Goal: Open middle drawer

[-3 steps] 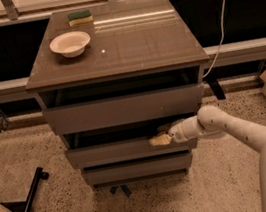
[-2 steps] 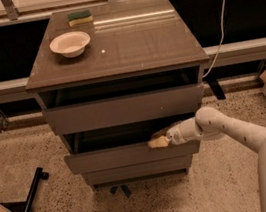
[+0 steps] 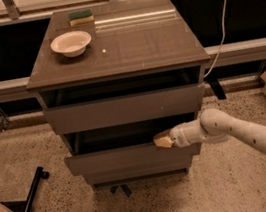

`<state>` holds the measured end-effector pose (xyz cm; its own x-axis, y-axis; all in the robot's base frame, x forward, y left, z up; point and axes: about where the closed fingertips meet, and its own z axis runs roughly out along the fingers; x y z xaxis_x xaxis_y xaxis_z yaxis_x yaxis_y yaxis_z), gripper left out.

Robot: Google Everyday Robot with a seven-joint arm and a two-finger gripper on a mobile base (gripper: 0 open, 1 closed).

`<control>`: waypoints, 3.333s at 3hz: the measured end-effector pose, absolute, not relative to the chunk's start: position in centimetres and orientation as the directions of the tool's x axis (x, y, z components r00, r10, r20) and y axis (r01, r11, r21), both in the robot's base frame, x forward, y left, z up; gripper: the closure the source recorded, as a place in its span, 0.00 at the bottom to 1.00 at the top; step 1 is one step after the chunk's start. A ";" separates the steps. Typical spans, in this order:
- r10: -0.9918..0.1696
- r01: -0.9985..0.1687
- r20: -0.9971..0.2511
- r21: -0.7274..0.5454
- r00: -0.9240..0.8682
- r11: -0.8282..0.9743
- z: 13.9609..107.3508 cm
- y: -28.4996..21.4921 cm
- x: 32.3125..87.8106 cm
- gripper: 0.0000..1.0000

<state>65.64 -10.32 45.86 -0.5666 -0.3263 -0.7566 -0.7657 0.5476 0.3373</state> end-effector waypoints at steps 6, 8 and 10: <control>-0.337 -0.760 -0.741 0.344 -0.581 0.552 46.1 -10.3 65.3 0.00; -0.358 -0.734 -0.694 0.365 -0.625 0.572 45.0 -10.7 63.7 0.03; -0.358 -0.734 -0.694 0.366 -0.625 0.572 45.2 -10.7 63.7 0.48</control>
Offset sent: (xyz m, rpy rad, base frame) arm 0.0035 0.0040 -0.0005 -0.0128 0.0033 0.0259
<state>63.65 -10.73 45.20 -0.6247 -0.3584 -0.6938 -0.7342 0.5721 0.3655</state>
